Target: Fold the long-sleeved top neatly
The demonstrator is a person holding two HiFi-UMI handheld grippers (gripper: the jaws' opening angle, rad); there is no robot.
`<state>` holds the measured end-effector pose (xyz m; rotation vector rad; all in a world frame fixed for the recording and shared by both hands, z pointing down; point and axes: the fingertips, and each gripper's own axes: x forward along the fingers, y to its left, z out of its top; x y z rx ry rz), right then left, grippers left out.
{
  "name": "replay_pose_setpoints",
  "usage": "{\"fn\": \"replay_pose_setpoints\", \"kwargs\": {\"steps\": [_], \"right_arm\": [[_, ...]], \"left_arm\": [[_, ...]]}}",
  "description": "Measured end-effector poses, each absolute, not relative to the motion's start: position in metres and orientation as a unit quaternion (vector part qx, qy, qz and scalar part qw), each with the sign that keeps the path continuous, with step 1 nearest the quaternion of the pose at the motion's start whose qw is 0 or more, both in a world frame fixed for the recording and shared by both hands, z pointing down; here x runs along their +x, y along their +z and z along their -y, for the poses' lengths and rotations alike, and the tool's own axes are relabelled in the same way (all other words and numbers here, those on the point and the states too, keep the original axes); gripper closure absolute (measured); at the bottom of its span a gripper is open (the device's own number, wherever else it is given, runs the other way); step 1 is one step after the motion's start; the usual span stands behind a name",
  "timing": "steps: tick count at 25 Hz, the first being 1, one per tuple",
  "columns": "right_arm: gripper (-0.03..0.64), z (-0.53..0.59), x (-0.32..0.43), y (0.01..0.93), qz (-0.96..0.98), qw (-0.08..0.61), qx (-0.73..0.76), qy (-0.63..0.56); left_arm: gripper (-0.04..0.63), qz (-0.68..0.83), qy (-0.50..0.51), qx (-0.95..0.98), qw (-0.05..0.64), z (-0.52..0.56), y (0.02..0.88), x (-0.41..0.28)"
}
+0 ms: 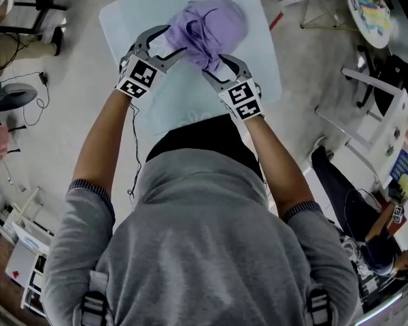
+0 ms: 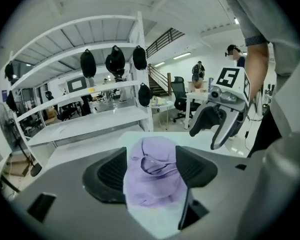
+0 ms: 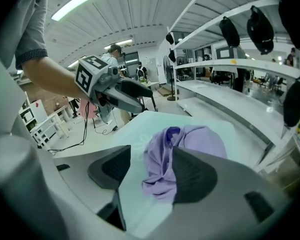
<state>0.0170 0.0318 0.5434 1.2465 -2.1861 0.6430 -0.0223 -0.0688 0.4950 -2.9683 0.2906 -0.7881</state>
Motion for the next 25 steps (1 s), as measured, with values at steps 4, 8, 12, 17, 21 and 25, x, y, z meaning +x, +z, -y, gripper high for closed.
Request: {"fn": "replay_pose_setpoints", "kwargs": {"steps": [4, 8, 12, 17, 21, 25], "right_arm": [[0.348, -0.023, 0.022, 0.567, 0.799, 0.287, 0.469, 0.242], [0.350, -0.021, 0.024, 0.594, 0.788, 0.314, 0.467, 0.249], [0.361, -0.021, 0.026, 0.614, 0.774, 0.338, 0.476, 0.245], [0.364, -0.017, 0.029, 0.628, 0.761, 0.360, 0.486, 0.233], [0.361, -0.018, 0.036, 0.642, 0.753, 0.377, 0.487, 0.233], [0.399, -0.016, 0.041, 0.655, 0.742, 0.401, 0.488, 0.225]], "left_arm": [[0.267, -0.057, -0.289, -0.955, 0.042, 0.074, 0.525, -0.016], [0.267, -0.023, -0.317, -0.946, 0.060, 0.080, 0.549, -0.008], [0.267, 0.001, -0.337, -0.938, 0.081, 0.089, 0.568, -0.003], [0.267, 0.035, -0.359, -0.927, 0.107, 0.101, 0.594, 0.001], [0.267, 0.054, -0.366, -0.922, 0.114, 0.108, 0.607, 0.009], [0.267, 0.074, -0.363, -0.922, 0.113, 0.112, 0.611, 0.015]]}}
